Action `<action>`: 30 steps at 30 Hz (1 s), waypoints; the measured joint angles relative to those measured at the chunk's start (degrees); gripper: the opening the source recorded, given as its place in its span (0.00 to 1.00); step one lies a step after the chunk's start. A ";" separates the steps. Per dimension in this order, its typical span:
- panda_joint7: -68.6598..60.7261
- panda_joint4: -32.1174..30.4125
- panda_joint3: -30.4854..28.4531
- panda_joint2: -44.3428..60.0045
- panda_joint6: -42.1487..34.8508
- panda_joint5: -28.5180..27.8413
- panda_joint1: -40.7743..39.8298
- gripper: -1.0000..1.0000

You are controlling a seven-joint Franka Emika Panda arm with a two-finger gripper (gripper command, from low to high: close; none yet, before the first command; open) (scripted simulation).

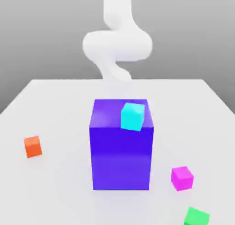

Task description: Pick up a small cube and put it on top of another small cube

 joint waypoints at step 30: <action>-70.02 -20.44 -6.57 45.93 25.83 6.31 33.44 0.50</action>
